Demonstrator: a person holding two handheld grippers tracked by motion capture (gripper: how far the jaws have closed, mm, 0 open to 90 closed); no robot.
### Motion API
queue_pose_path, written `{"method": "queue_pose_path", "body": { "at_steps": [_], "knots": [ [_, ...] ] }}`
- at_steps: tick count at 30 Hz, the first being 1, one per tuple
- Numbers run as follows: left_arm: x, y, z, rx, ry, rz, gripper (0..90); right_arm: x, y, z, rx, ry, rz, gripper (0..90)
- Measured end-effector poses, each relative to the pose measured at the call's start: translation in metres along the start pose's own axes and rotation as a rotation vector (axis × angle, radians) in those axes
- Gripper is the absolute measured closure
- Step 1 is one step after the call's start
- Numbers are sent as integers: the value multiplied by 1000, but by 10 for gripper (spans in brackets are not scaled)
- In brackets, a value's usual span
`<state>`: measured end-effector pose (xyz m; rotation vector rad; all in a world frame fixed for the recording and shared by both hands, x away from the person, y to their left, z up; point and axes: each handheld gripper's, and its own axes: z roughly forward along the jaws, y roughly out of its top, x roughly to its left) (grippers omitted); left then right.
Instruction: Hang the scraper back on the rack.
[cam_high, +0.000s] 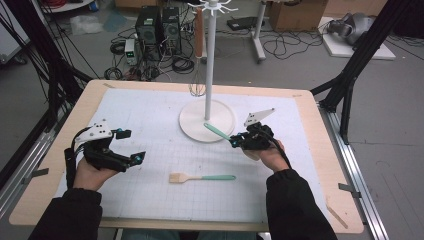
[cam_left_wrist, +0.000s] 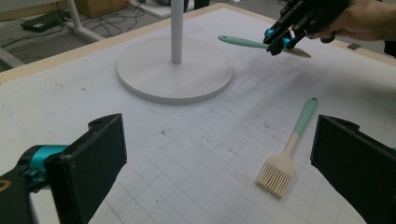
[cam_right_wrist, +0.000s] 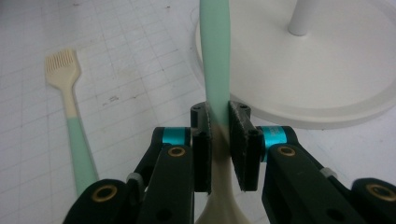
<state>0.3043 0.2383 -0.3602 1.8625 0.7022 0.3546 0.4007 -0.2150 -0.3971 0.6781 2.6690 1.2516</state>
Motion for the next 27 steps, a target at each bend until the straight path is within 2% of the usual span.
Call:
{"method": "queue_pose_path", "body": {
  "at_steps": [7,17,27],
  "knots": [
    [0,0,1,5,-4,2,40,5,3,-5,-22,5,-4,799],
    [-2,0,3,10,-14,6,41,20,11,-5,-56,68,-43,799],
    [-11,4,11,26,-69,28,119,39,19,-2,-66,121,-85,798]
  ]
}}
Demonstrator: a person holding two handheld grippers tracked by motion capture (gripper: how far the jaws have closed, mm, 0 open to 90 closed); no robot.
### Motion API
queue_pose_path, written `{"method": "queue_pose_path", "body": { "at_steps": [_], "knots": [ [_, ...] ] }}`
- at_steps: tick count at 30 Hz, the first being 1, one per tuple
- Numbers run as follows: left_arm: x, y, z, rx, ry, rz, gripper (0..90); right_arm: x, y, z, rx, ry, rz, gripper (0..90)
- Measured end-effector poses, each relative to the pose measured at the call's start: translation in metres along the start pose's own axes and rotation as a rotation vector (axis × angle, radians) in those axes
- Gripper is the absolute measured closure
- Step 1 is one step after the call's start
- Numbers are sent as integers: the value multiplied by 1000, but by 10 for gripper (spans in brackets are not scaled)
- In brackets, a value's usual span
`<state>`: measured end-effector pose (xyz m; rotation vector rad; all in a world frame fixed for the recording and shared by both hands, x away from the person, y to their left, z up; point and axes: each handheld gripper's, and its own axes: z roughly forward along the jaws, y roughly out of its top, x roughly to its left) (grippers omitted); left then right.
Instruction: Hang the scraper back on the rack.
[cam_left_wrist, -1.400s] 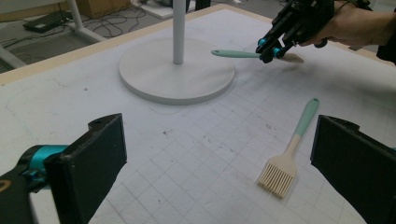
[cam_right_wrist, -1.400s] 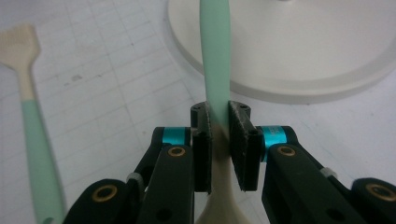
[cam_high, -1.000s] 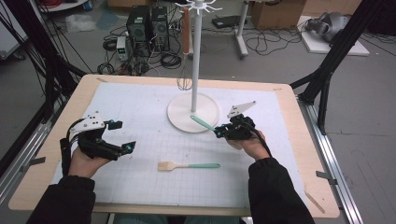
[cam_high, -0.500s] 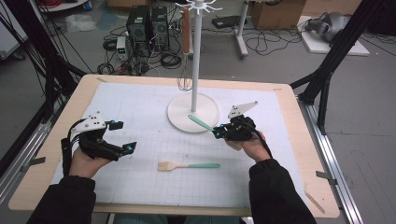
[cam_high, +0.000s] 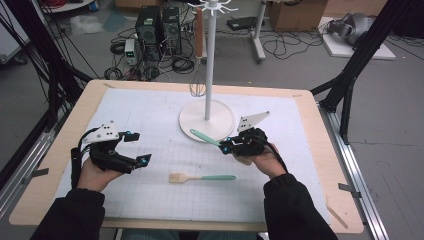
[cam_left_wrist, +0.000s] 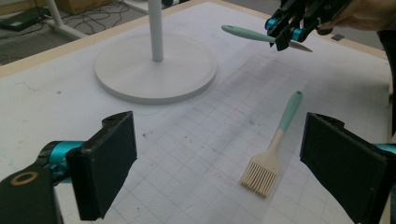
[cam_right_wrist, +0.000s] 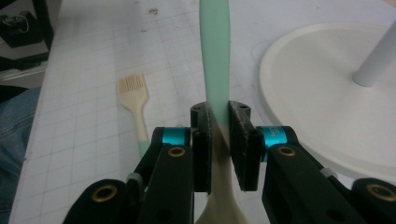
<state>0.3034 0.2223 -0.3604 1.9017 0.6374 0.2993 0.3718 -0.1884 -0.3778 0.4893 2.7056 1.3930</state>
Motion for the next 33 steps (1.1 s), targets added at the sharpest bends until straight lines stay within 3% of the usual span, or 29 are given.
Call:
{"method": "queue_pose_path", "body": {
  "at_steps": [20,33],
  "knots": [
    [-9,14,35,44,-116,40,259,17,11,5,-36,70,-62,797],
    [-6,27,43,27,-177,54,314,20,17,2,-54,80,-83,797]
  ]
}}
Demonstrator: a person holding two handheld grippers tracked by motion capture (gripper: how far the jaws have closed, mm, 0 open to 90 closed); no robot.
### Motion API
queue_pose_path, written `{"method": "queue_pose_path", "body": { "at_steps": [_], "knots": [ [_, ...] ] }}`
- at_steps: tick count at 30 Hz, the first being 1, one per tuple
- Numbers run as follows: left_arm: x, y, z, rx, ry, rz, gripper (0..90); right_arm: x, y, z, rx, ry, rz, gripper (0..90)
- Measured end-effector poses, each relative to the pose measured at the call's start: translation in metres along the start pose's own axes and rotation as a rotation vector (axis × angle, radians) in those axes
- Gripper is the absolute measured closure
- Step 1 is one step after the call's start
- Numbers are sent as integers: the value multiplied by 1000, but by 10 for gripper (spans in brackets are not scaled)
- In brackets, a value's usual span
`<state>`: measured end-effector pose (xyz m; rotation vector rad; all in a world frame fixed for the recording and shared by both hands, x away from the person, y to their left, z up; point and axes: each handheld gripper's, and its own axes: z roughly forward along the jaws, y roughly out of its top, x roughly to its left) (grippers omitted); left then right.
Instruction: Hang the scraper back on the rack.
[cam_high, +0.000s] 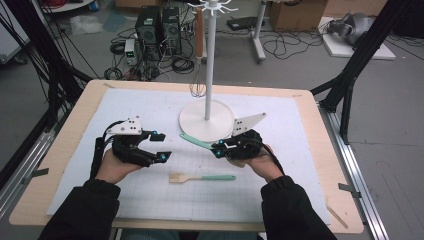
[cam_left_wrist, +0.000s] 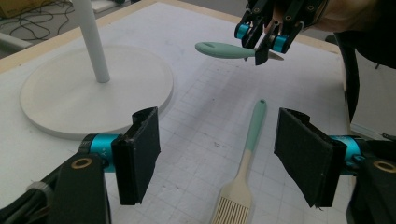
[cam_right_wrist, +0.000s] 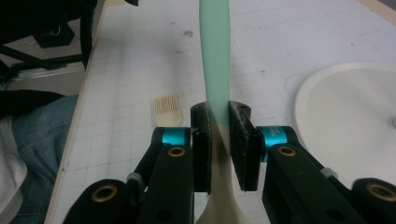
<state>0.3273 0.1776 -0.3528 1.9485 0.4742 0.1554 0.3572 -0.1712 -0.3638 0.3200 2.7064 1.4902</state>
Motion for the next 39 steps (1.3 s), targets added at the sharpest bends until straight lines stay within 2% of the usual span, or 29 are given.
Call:
{"method": "queue_pose_path", "body": {
  "at_steps": [6,11,20,29,39],
  "knots": [
    [-1,11,7,-6,-26,8,368,3,10,3,-7,15,-28,797],
    [-4,11,14,13,-56,10,406,7,13,8,-12,46,-45,797],
    [-6,13,21,12,-129,8,546,14,16,17,-2,72,-76,796],
    [-5,12,23,22,-147,8,659,16,17,22,3,80,-107,796],
    [-4,12,23,23,-169,-1,691,18,17,22,18,68,-128,796]
  ]
}}
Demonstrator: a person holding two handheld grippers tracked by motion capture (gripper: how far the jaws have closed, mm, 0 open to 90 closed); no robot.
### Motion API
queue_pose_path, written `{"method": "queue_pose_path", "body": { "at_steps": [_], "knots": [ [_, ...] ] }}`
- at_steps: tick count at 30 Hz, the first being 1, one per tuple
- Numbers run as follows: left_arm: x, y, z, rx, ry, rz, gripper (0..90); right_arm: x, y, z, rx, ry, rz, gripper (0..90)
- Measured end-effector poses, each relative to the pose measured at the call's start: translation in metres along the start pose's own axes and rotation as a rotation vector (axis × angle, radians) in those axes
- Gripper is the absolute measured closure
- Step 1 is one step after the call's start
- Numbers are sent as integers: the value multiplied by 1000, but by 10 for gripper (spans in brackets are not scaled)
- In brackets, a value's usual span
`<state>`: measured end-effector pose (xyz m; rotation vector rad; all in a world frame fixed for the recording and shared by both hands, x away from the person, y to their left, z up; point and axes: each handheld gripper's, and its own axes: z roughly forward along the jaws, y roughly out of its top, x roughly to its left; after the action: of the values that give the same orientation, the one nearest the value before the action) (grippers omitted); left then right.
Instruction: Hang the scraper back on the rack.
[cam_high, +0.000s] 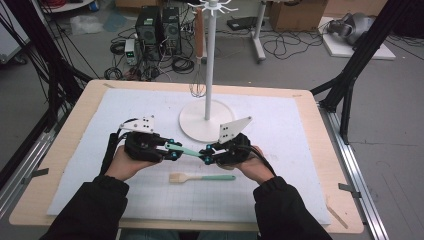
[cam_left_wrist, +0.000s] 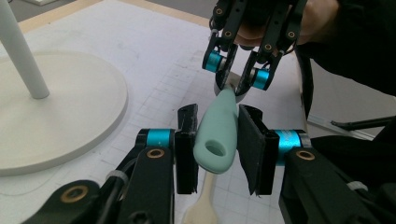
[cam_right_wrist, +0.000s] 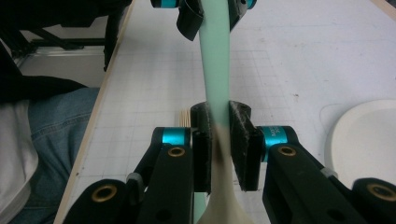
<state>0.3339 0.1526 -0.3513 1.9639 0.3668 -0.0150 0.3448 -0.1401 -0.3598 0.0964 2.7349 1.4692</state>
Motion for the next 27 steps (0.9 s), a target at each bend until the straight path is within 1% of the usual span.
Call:
{"method": "queue_pose_path", "body": {
  "at_steps": [3,4,5,6,8,10,11,12,13,15,16,17,19,21,24,27],
  "knots": [
    [0,0,0,-5,-15,-4,714,1,0,2,14,-9,-10,795],
    [0,0,0,-9,-23,-7,732,1,1,2,25,-16,-23,796],
    [0,0,1,-11,-32,-4,764,2,1,4,38,-19,-28,802],
    [-2,0,1,-7,-26,10,813,2,1,5,46,-24,-36,824],
    [-3,1,1,-7,-18,11,817,2,1,7,56,-28,-33,822],
    [-3,1,0,-11,-18,14,818,3,2,8,58,-36,-42,822],
    [-3,1,0,-8,-16,24,818,3,4,8,66,-39,-53,820],
    [-4,1,0,-11,-17,24,819,4,5,8,73,-41,-61,812],
    [-4,2,-1,-6,-20,35,819,4,7,8,81,-43,-60,810],
    [-6,2,1,14,-11,46,819,3,10,9,89,-27,-64,801],
    [-7,2,3,16,-13,45,820,4,13,10,95,-23,-68,801],
    [-7,2,3,25,-16,54,820,4,15,11,96,-10,-72,799],
    [-8,3,5,24,-15,57,820,4,18,14,108,6,-80,796],
    [-9,3,5,24,-19,59,820,5,19,18,128,8,-91,787],
    [-10,5,4,27,-16,71,820,5,20,21,135,13,-86,804],
    [-11,6,3,19,-23,68,819,5,21,22,135,16,-90,825]
  ]
}}
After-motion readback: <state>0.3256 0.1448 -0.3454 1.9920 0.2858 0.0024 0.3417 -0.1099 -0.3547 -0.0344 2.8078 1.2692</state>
